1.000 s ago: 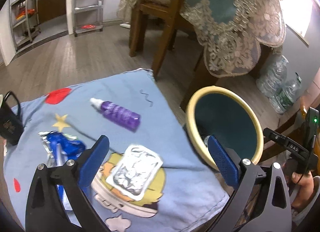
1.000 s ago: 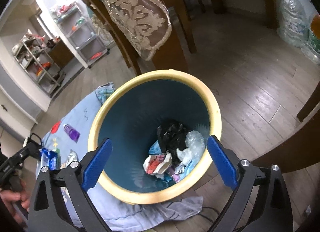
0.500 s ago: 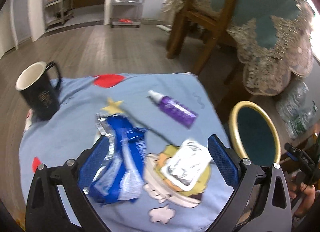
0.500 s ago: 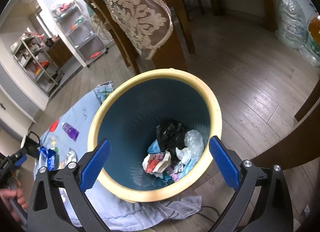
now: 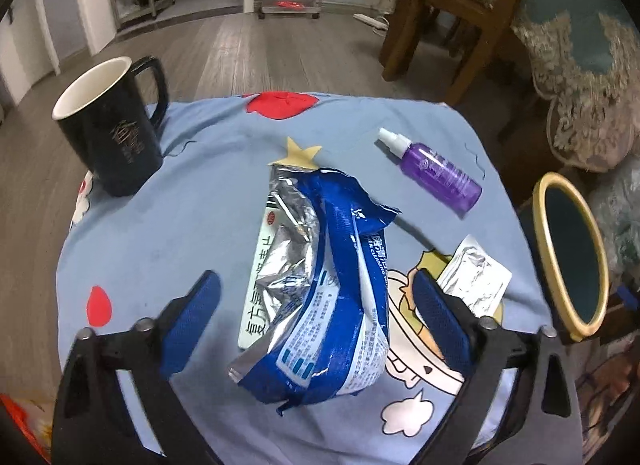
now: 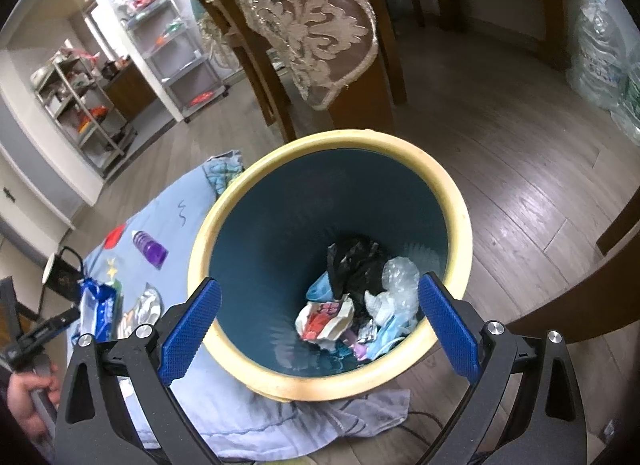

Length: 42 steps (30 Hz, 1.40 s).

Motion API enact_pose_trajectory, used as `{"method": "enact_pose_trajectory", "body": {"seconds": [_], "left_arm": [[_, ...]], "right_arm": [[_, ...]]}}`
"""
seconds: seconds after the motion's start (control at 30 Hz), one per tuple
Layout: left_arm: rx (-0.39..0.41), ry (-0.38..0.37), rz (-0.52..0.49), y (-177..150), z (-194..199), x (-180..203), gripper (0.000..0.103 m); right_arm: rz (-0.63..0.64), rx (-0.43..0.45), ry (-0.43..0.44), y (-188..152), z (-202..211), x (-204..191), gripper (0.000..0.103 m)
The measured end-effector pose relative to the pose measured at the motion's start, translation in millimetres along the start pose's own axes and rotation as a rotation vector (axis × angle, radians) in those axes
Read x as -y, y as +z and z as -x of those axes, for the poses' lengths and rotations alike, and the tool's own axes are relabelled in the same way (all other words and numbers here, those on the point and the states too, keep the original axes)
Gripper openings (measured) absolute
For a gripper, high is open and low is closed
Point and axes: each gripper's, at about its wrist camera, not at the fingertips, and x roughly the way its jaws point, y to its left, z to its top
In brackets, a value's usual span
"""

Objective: Collect trash
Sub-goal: 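Grasp the blue wipes packet with the left gripper while the right gripper approaches a foil packet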

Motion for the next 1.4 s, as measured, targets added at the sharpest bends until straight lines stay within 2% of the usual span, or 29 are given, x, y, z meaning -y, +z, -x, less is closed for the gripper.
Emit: {"method": "enact_pose_trajectory", "body": {"seconds": [0.17,0.2,0.23,0.27,0.3,0.43,0.7,0.93,1.17,1.4], "left_arm": [[-0.044,0.046,-0.100,-1.7,-11.1,16.7,0.045],[-0.046,0.047,-0.101,-2.3,-10.8,15.9,0.039],[-0.045,0.043,-0.095,-2.2,-9.5,14.7,0.038],[-0.044,0.036,-0.086,-1.5,-7.7,12.8,0.031],[-0.044,0.020,-0.069,-0.2,-4.5,9.3,0.005],[-0.023,-0.033,0.031,5.5,5.7,-7.1,0.005],[0.112,-0.111,0.197,20.4,46.8,-39.8,0.004],[0.229,-0.107,0.283,28.0,84.9,-67.5,0.004],[0.235,-0.144,0.299,28.2,87.5,-73.3,0.005],[0.237,-0.199,0.303,31.5,86.0,-72.2,0.004]], "right_arm": [[0.007,0.017,0.015,0.8,4.5,0.1,0.098],[0.015,0.019,0.017,0.9,5.3,-1.4,0.098],[0.024,0.021,0.021,0.8,6.1,-3.9,0.098],[0.035,0.022,0.029,0.2,6.8,-7.4,0.098],[0.051,0.019,0.039,-0.9,6.9,-12.1,0.098],[0.126,-0.007,0.071,-8.3,4.5,-36.4,0.098],[0.265,-0.103,0.164,-33.3,-7.4,-104.9,0.098],[0.237,-0.225,0.225,-48.5,-44.6,-160.3,0.098],[0.140,-0.350,0.188,-57.3,-98.1,-198.2,0.098],[0.176,-0.407,0.078,-65.7,-131.7,-234.2,0.098]]}}
